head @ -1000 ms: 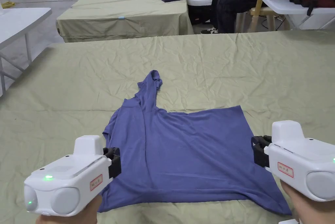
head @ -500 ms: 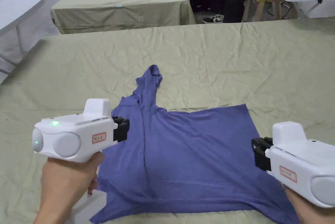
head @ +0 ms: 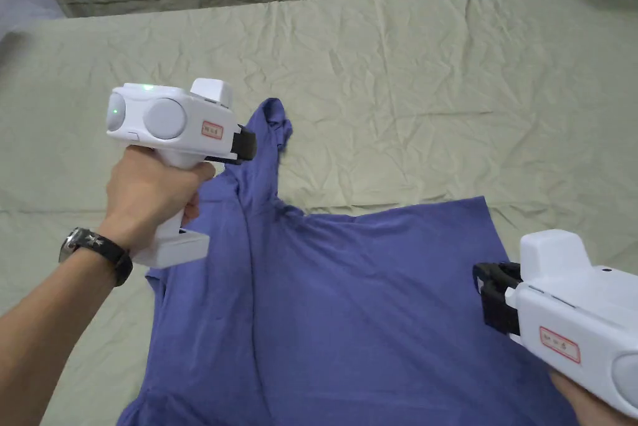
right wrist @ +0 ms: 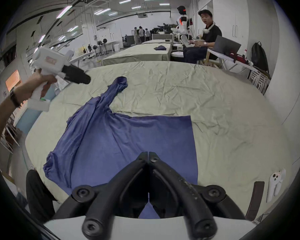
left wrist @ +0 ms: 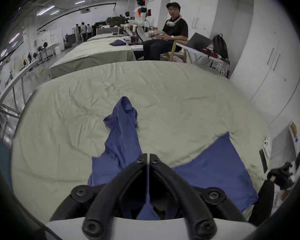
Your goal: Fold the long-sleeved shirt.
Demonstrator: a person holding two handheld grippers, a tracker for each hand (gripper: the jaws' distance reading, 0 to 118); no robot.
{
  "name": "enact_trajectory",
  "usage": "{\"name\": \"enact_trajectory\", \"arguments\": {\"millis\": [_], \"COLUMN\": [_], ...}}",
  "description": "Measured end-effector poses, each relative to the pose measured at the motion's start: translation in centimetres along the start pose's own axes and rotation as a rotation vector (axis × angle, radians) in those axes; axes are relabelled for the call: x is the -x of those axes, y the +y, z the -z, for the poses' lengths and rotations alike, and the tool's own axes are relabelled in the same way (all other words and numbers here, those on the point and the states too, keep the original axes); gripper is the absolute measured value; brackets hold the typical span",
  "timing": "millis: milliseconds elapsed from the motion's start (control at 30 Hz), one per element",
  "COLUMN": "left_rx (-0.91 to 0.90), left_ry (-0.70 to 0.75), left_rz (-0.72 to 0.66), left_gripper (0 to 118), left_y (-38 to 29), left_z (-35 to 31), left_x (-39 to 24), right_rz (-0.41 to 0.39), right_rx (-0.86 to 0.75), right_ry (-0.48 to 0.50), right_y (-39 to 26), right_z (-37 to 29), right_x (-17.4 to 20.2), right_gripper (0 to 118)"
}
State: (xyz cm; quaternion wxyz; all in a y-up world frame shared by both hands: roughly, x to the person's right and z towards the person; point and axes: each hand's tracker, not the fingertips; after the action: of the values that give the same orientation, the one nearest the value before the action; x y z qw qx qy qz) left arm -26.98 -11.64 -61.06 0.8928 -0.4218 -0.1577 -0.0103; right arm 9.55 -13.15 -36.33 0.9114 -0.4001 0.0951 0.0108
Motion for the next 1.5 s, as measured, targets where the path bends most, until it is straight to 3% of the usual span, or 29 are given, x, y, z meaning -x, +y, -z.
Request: {"name": "enact_trajectory", "arguments": {"millis": [33,100,333,600,700,767,833,900,1233,1500], "left_rx": [0.007,0.028,0.070,0.072,0.160,0.094,0.086,0.084,-0.068,-0.213], "left_ry": [-0.003,-0.009,0.016,0.077,0.064,0.087,0.103,0.108,0.106,0.116], "left_rz": [-0.005,-0.033,-0.033,-0.083,-0.071,-0.045,-0.091,-0.054,-0.035,-0.063], "left_gripper": [52,58,56,55,47,39,21,13,12,12], "left_y": [0.9,2.5,6.6,7.2,5.6,5.1,5.0,5.1,5.8,-1.4], "left_z": [1.5,4.3,13.7,19.3,20.6,21.5,21.2,21.4,13.4,1.2], "left_x": [0.3,1.1,3.0,4.0,3.5,4.3,4.3,5.0,3.8,0.6], "right_rz": [-0.001,0.002,0.016,0.024,0.035,0.026,0.020,0.019,0.049,0.070], "right_rx": [0.005,0.021,0.082,0.092,0.075,0.065,0.065,0.063,0.027,-0.060], "right_ry": [-0.001,-0.005,-0.006,-0.016,-0.015,-0.019,-0.020,-0.021,-0.019,0.024], "right_y": [0.2,0.6,0.8,1.9,2.5,2.7,2.8,2.6,1.6,0.4], "right_z": [0.7,2.1,6.2,9.2,9.4,9.3,9.3,9.1,5.5,-0.6], "right_x": [-0.1,-0.5,-1.6,-2.6,-2.6,-2.3,-2.3,-2.3,-1.9,-0.2], "right_gripper": [1,1,1,1,1,1,1,1,1,1]}}
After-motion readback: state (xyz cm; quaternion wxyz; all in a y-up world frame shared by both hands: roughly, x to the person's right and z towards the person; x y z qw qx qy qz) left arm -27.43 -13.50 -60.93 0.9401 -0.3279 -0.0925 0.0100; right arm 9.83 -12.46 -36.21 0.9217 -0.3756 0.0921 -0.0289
